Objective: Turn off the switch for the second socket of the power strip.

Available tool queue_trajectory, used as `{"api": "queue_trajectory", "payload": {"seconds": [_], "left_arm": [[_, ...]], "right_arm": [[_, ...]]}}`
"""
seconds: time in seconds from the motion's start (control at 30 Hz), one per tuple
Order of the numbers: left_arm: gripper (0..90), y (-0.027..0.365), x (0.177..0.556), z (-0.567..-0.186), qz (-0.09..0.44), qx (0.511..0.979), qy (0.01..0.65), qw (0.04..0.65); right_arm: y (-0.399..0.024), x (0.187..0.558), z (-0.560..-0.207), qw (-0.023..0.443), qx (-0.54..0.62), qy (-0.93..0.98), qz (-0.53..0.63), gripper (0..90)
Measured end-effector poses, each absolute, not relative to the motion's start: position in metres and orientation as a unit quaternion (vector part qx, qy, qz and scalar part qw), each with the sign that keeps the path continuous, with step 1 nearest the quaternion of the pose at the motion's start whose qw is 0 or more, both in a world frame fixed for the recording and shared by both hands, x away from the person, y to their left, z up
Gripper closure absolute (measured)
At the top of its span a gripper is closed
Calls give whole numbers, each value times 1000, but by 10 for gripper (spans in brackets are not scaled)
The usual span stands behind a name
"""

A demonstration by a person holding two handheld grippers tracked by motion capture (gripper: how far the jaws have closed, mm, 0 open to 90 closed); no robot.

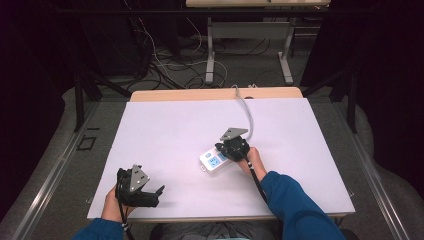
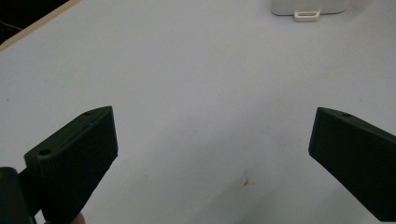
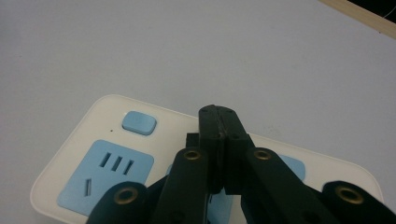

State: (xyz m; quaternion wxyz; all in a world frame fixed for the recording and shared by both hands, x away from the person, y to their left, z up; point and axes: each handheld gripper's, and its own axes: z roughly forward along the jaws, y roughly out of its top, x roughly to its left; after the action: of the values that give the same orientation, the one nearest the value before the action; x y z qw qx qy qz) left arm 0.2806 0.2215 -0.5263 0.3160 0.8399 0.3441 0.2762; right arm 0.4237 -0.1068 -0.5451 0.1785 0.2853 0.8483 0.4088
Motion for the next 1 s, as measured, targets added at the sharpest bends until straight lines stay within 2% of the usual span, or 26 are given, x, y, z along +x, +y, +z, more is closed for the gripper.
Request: {"api": "queue_trajectory", "payload": {"seconds": [1.0], "left_arm": [[12,221,281,-527,276,841,345,313]], "right_arm": [[-109,426,-548,169,298,836,428,900]]}}
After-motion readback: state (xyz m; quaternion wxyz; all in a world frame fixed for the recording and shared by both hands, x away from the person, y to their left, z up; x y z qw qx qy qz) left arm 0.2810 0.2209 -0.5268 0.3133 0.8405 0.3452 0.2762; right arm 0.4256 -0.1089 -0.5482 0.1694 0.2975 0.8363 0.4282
